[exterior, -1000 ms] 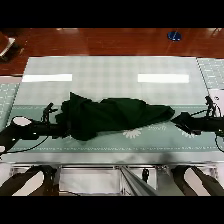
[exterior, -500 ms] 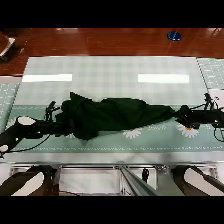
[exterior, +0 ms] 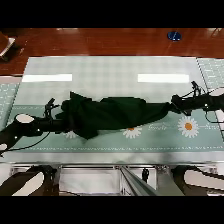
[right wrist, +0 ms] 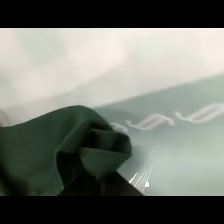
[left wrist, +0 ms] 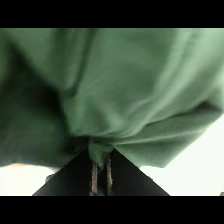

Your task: Fold the shirts.

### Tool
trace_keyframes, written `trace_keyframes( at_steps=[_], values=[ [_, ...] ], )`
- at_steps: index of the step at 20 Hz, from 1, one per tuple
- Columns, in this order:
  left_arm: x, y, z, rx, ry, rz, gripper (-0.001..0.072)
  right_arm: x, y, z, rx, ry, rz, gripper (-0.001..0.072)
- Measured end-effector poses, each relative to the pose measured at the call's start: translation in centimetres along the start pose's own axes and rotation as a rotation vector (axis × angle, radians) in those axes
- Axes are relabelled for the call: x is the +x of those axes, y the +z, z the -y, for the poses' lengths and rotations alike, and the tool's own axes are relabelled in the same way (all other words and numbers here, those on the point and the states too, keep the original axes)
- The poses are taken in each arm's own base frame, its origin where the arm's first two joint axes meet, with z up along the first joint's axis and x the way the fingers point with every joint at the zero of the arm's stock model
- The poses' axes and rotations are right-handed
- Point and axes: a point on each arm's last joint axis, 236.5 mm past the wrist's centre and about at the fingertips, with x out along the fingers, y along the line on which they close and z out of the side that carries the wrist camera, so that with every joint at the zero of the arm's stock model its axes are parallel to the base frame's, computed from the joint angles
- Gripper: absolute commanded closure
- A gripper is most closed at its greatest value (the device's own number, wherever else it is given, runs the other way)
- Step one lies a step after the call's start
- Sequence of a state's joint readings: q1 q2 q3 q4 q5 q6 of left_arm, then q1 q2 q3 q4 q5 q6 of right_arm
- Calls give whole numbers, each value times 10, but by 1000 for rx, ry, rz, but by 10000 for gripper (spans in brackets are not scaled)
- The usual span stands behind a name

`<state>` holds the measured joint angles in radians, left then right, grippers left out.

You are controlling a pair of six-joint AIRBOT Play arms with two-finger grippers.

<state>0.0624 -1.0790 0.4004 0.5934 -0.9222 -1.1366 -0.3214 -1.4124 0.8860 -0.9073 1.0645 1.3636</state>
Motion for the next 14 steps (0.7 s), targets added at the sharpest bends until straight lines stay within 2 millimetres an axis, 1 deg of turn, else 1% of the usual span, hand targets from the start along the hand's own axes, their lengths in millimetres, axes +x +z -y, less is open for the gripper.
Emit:
trace_keyframes(
  at_steps=[1,2,3,4,5,6,7,8,9,11,13,14],
  values=[
    [-6,10,11,23,-18,14,681,-9,8,-11,-30,13,15,691],
    [-17,25,25,58,-38,44,681,-22,18,-23,-69,24,38,691],
    [-30,42,41,98,-58,87,681,-40,29,-41,-116,39,73,691],
    [-48,63,63,149,-85,145,681,-62,43,-59,-165,52,130,692],
    [-69,84,86,198,-109,210,680,-86,54,-78,-212,65,187,692],
    [-97,105,114,258,-137,288,680,-116,65,-101,-265,77,259,692],
    [-124,121,139,315,-158,357,680,-147,74,-123,-318,87,335,692],
    [-158,135,168,371,-181,441,681,-182,79,-145,-375,91,414,692],
    [-189,144,193,423,-200,516,681,-216,81,-165,-429,89,492,692],
    [-258,151,241,534,-221,672,681,-287,74,-203,-528,76,658,692],
    [-318,145,278,624,-225,808,681,-352,52,-232,-608,58,816,692],
    [-347,137,293,668,-209,875,681,-382,37,-244,-640,45,892,692]
  ],
)
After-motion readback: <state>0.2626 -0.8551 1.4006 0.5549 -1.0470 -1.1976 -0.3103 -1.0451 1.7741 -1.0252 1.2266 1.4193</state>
